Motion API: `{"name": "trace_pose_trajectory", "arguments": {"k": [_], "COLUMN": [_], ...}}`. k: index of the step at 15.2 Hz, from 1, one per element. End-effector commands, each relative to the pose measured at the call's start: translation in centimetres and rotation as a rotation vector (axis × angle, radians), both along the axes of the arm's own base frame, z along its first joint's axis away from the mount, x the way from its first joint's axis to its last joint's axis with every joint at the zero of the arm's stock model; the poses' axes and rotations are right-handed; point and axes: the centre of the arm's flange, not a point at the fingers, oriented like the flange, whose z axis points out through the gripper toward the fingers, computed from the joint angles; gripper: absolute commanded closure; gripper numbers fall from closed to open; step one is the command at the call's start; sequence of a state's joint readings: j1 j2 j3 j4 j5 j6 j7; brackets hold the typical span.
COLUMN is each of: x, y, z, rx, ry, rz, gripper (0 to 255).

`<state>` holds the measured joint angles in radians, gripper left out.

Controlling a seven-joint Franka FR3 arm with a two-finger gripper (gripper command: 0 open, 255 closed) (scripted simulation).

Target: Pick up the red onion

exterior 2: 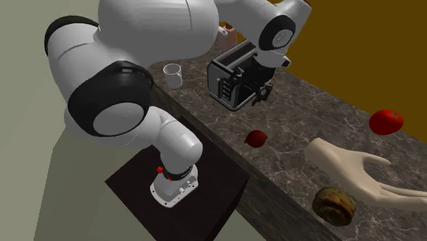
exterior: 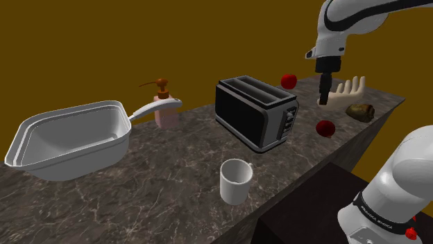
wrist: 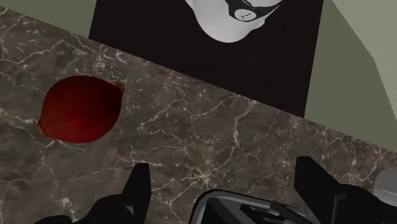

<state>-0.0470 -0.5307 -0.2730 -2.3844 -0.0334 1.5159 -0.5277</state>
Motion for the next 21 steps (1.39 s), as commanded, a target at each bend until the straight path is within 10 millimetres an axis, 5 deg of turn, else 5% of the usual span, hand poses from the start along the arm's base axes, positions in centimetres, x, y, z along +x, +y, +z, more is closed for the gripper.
{"name": "trace_pose_trajectory", "arguments": {"k": [1,10,20,21], "x": [0.9,3.6,3.7,3.6], "y": [-2.4,-12.0,-12.3,-12.2], "z": [-1.7,-11.3,-15.6,-15.6], "rx": [0.025,0.134,0.137,0.137], "ry": [0.053,0.286,0.293,0.293], "rz": [0.034,0.176,0.181,0.181], "gripper": [0,0,0,255]}}
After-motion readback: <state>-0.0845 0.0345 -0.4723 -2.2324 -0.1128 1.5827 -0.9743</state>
